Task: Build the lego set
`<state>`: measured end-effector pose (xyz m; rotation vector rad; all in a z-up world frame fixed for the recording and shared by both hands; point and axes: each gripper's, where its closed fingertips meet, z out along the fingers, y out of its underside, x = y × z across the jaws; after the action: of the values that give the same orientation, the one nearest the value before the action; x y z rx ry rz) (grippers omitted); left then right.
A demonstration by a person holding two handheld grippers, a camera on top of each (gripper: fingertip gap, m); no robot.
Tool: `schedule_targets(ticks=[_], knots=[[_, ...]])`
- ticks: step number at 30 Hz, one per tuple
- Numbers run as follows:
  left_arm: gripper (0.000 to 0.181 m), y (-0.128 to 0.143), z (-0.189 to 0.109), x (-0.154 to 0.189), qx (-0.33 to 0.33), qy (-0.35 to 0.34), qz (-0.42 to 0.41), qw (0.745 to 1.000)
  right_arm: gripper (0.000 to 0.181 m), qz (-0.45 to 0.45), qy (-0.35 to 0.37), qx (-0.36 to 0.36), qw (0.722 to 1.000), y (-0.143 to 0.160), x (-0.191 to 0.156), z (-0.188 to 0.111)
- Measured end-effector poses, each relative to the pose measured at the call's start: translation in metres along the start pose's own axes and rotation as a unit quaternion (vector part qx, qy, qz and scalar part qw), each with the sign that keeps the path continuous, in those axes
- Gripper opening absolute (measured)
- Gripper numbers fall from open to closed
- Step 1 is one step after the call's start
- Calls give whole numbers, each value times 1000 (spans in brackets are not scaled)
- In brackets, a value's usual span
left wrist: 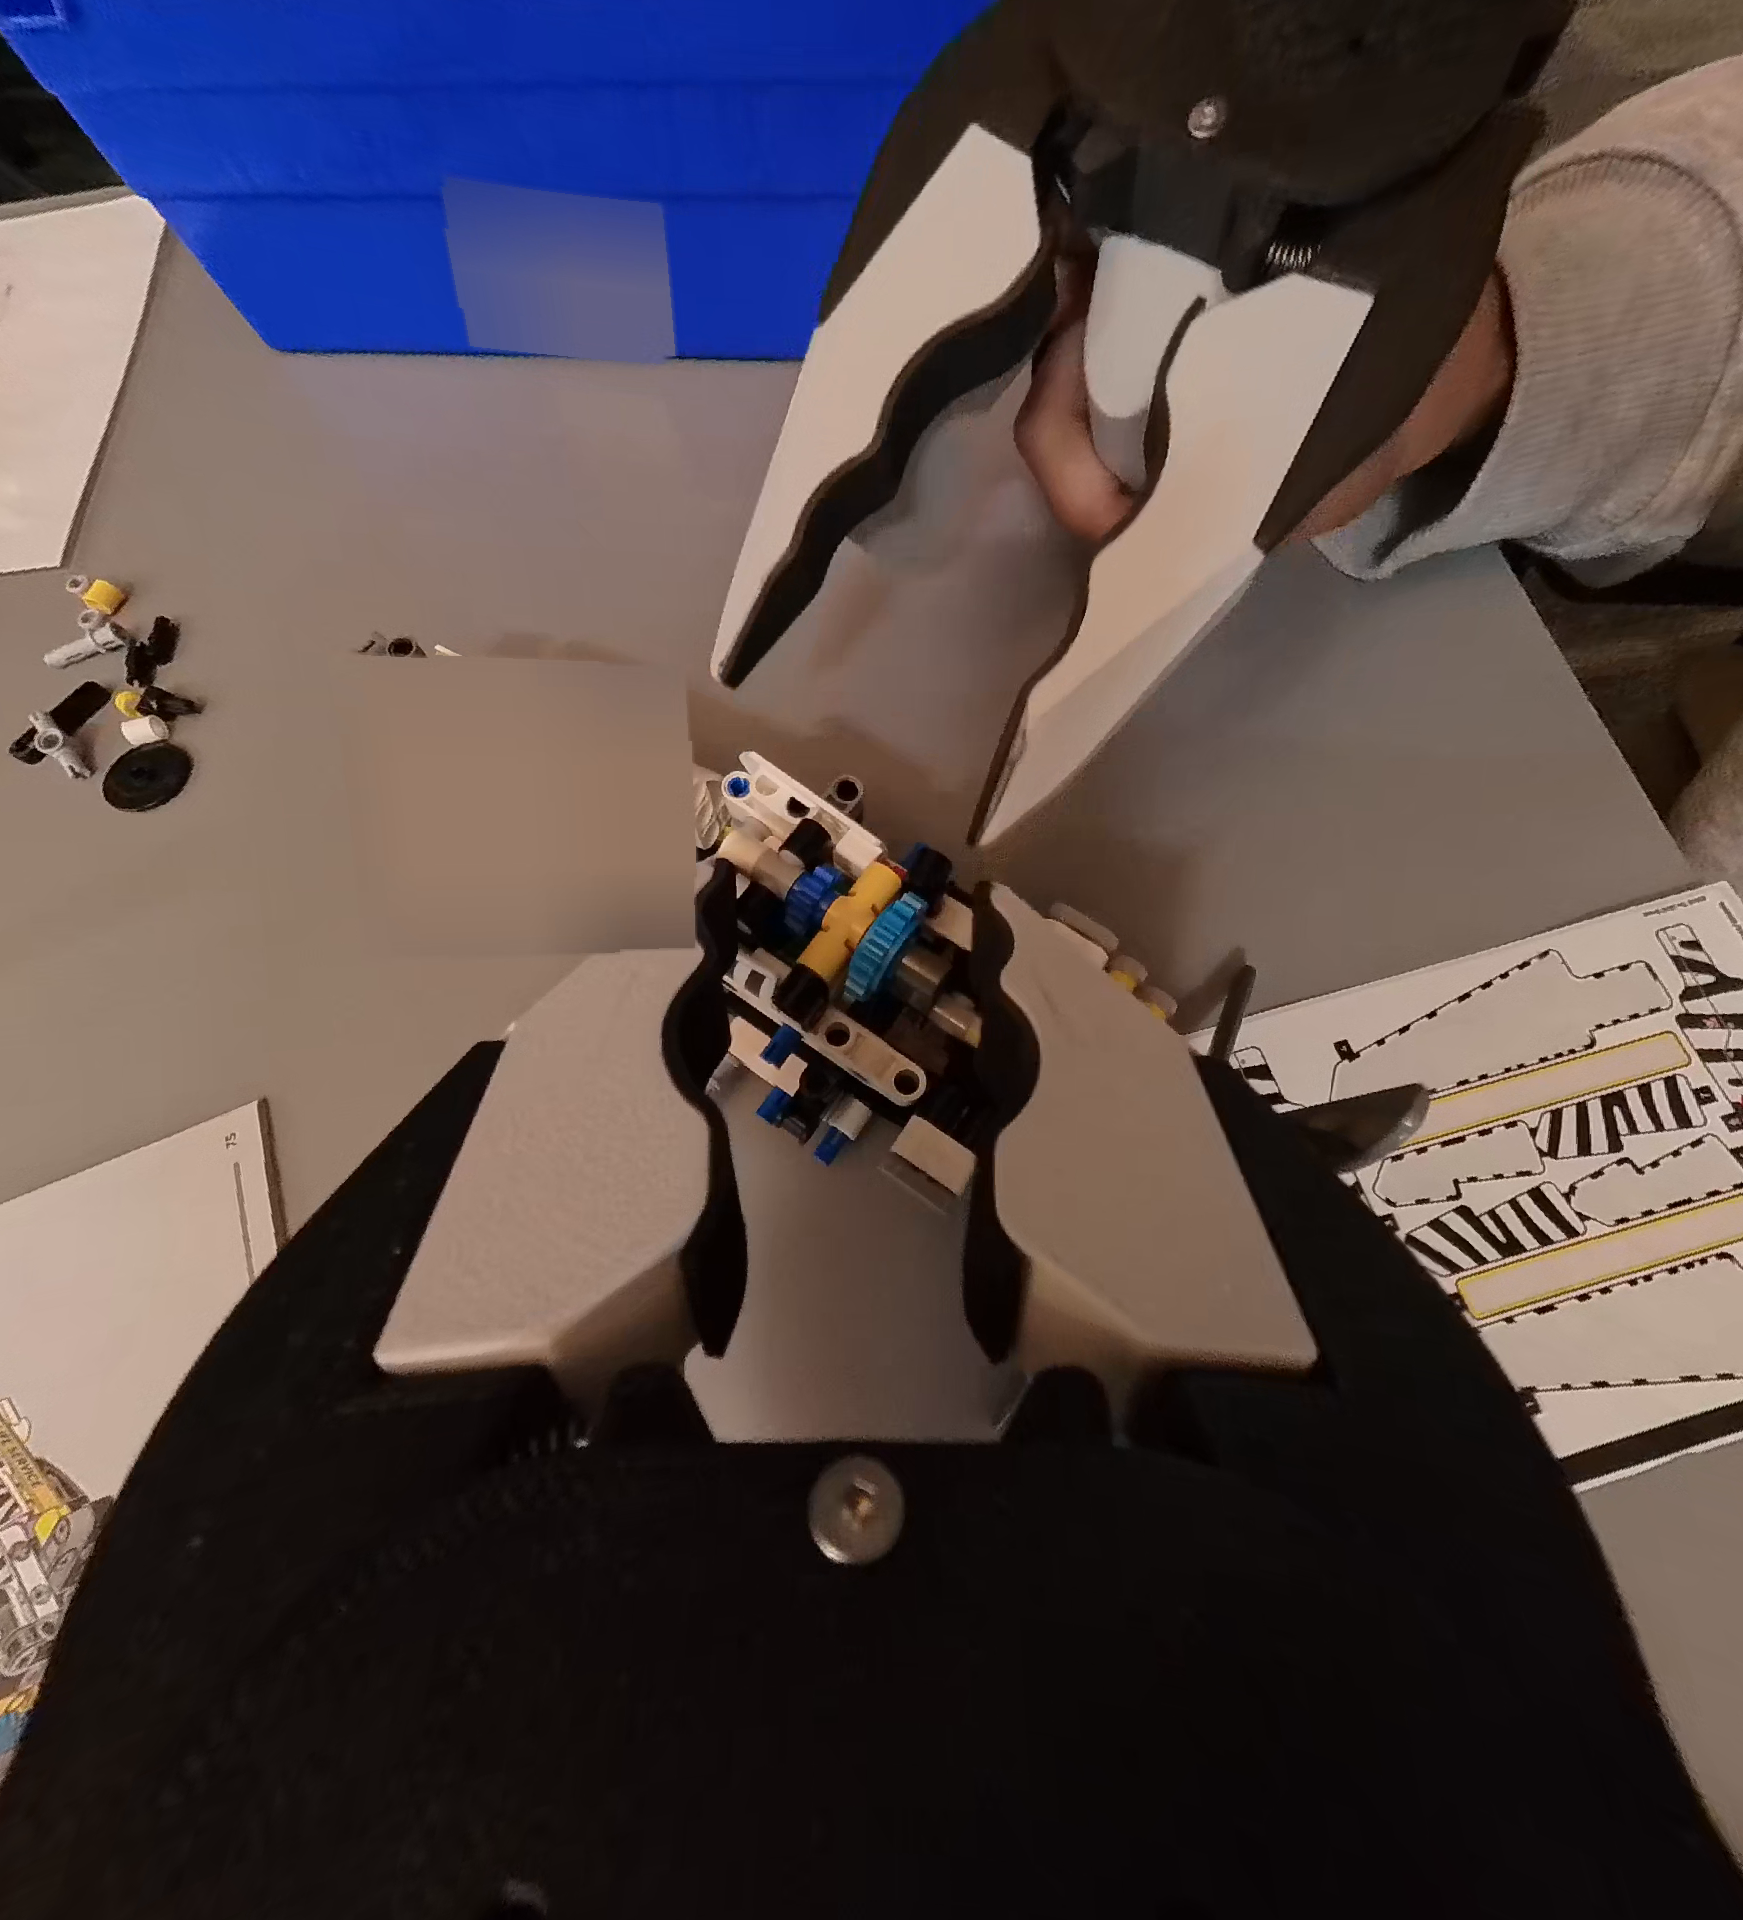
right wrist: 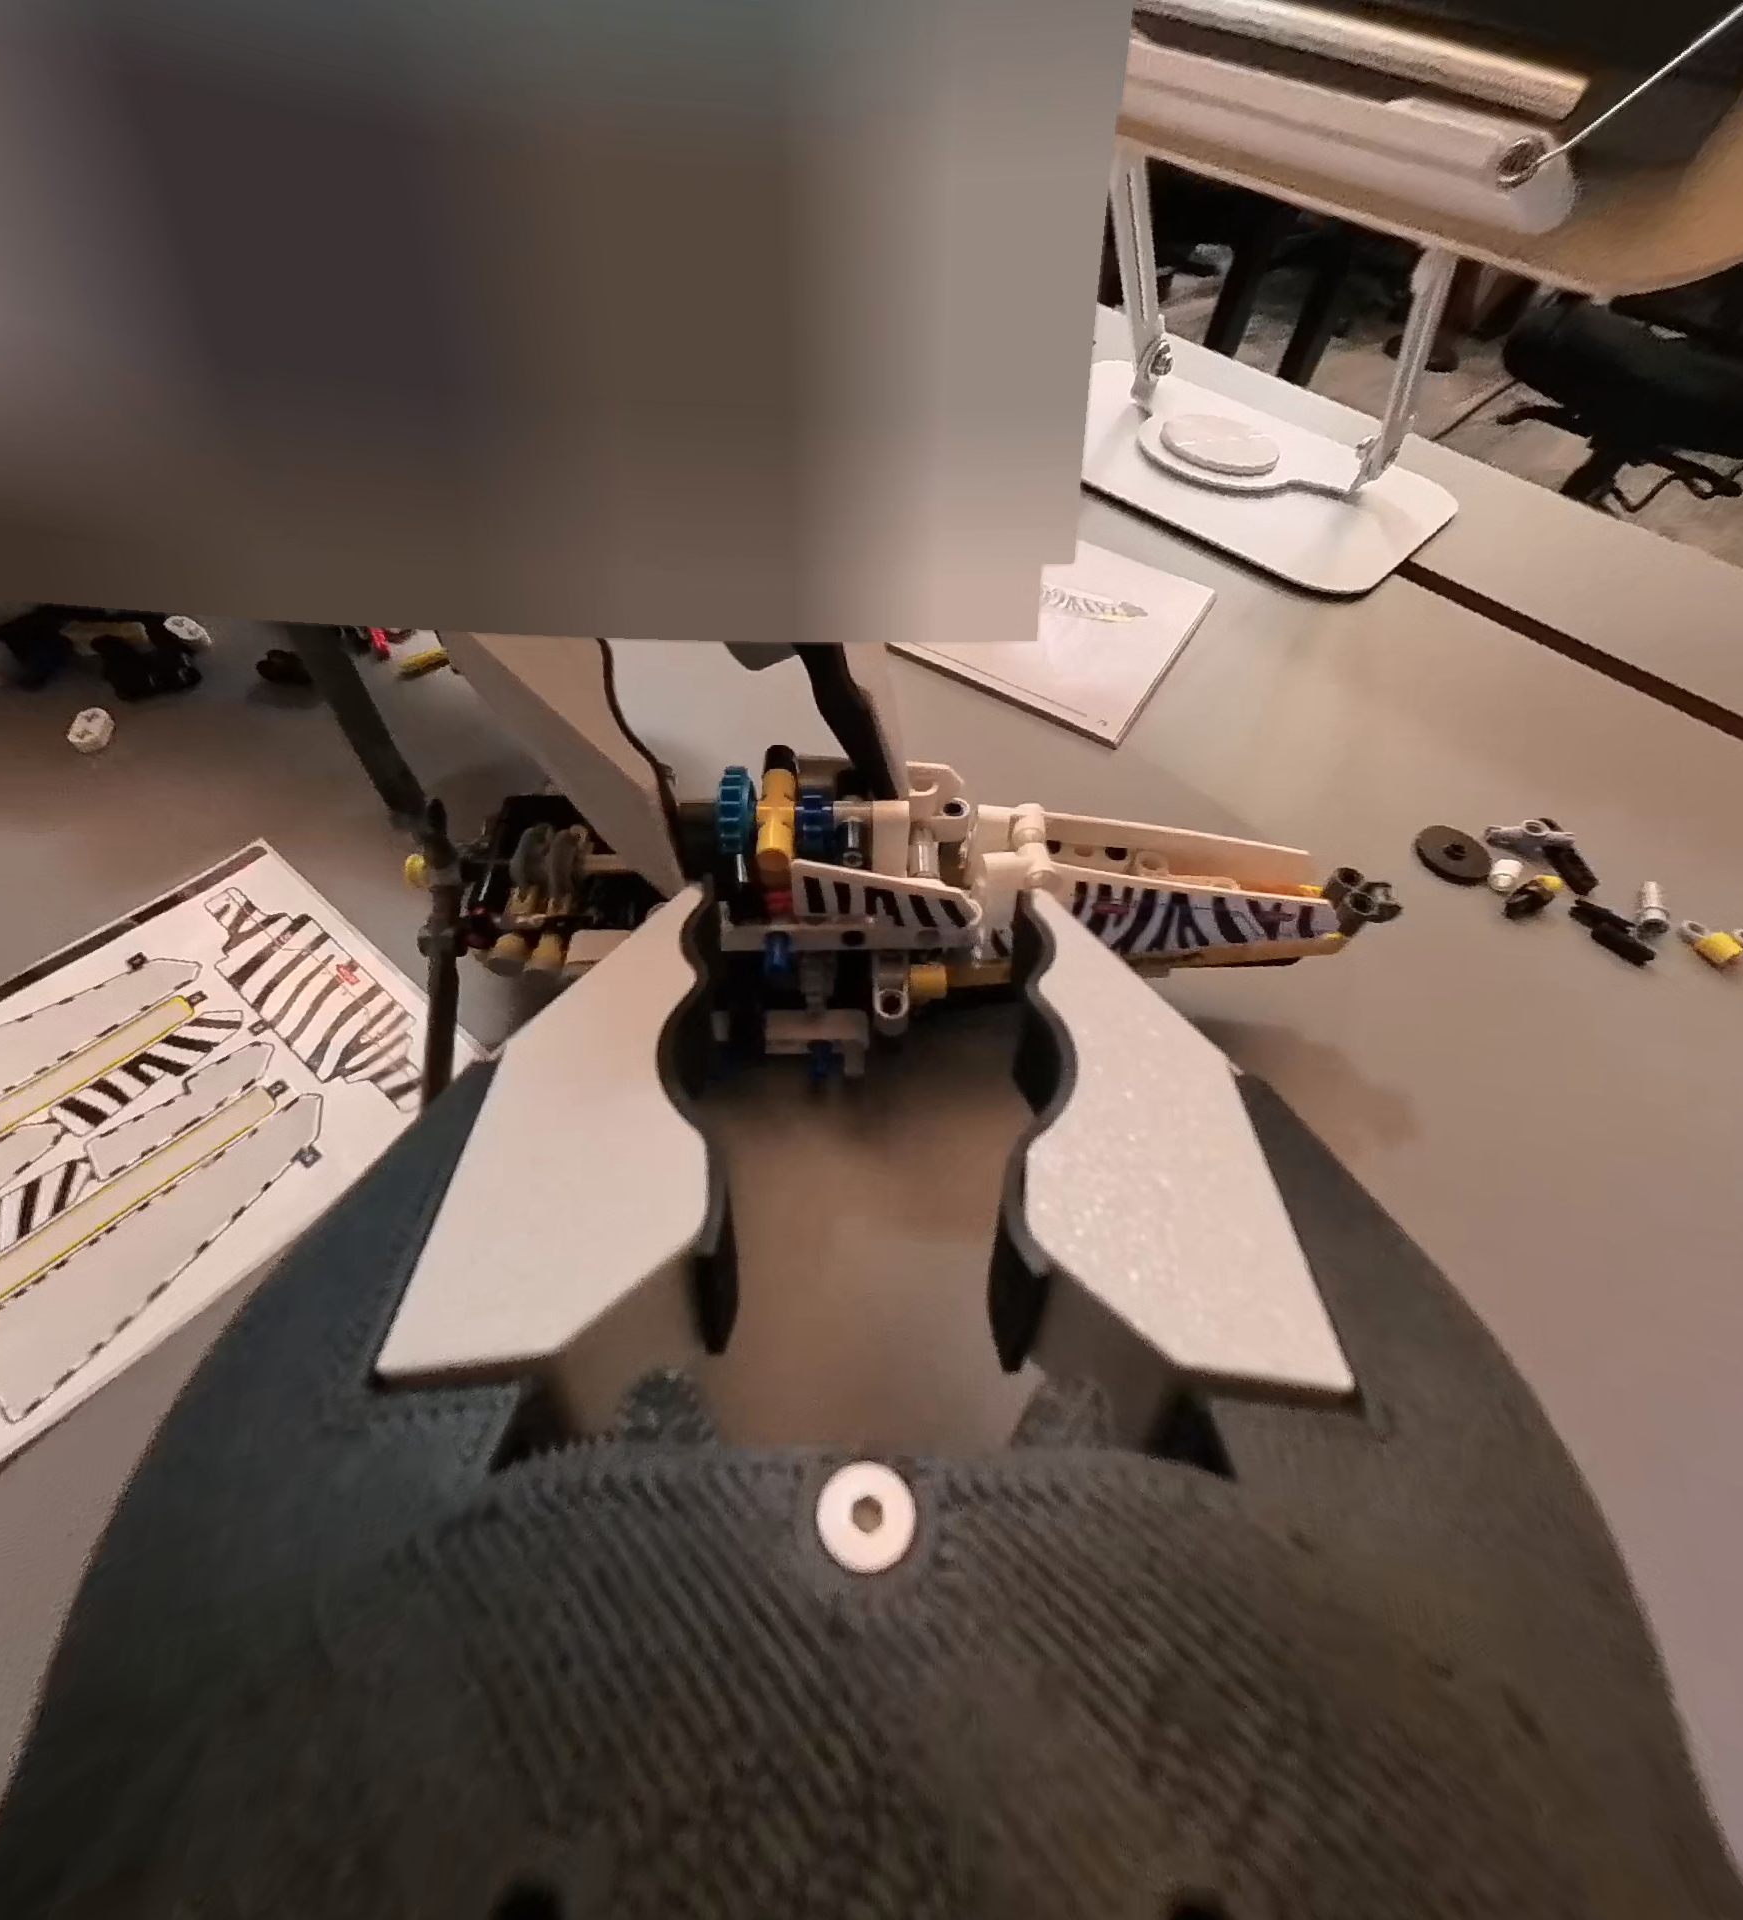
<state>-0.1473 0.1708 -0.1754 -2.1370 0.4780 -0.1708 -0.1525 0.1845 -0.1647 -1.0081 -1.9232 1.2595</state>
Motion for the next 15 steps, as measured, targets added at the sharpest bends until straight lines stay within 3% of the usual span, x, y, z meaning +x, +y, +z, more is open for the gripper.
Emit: schedule_targets(ticks=[11,15], knots=[[41,0,1,-2,-1,-12,10,1000,58,-14,8,-6,1000,3,-1,3],[39,0,1,-3,0,-14,10,1000,45,-64,-53,18,996,-10,-17,-2]])
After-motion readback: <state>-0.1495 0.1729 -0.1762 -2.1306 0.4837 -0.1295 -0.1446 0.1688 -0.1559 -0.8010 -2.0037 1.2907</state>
